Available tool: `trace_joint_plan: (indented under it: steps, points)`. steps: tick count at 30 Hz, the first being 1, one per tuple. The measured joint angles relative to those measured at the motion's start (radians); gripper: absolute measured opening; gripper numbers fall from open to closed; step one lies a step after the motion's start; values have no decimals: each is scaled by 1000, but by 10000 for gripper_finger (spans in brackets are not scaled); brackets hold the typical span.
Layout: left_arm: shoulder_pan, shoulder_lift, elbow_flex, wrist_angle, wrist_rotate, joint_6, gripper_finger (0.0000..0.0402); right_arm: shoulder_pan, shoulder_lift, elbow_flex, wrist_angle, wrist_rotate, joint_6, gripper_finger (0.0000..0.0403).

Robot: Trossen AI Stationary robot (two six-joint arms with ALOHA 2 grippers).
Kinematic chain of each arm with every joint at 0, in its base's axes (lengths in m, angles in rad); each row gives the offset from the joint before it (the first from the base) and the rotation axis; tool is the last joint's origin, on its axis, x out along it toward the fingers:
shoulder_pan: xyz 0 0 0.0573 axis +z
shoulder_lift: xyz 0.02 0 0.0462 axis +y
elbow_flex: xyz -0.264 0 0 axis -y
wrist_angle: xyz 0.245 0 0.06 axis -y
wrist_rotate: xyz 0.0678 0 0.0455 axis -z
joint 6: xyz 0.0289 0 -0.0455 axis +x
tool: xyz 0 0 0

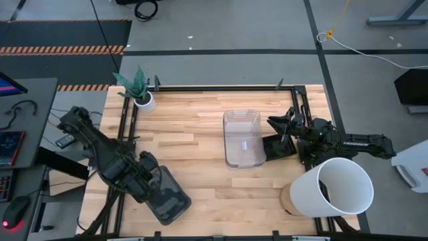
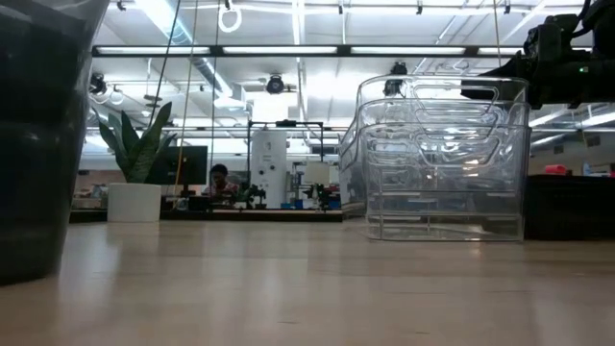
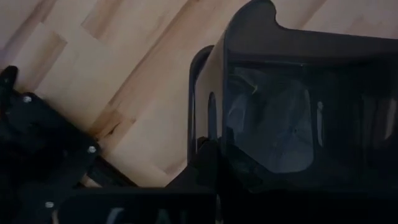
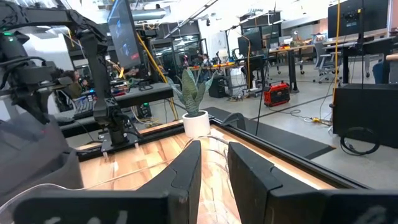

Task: Stack baskets by color
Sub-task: Stack the right black transparent bin on the stacked left black transparent bin, then return to Home Position

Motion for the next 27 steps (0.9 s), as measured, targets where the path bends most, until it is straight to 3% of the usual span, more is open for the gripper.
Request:
trace_joint_plan:
  steps: [8, 18, 22, 27]
  points:
    - [-5, 88, 0, 8, 1, -45, 25, 0, 0, 0, 0, 0, 0, 86]
    - [-2, 128, 0, -34, 45, -64, 158, 0, 0, 0, 0, 0, 0, 86]
    - [-2, 128, 0, -42, 44, -63, 188, 0, 0, 0, 0, 0, 0, 86]
    - [0, 131, 0, -41, -89, -76, 186, 0, 0, 0, 0, 0, 0, 86]
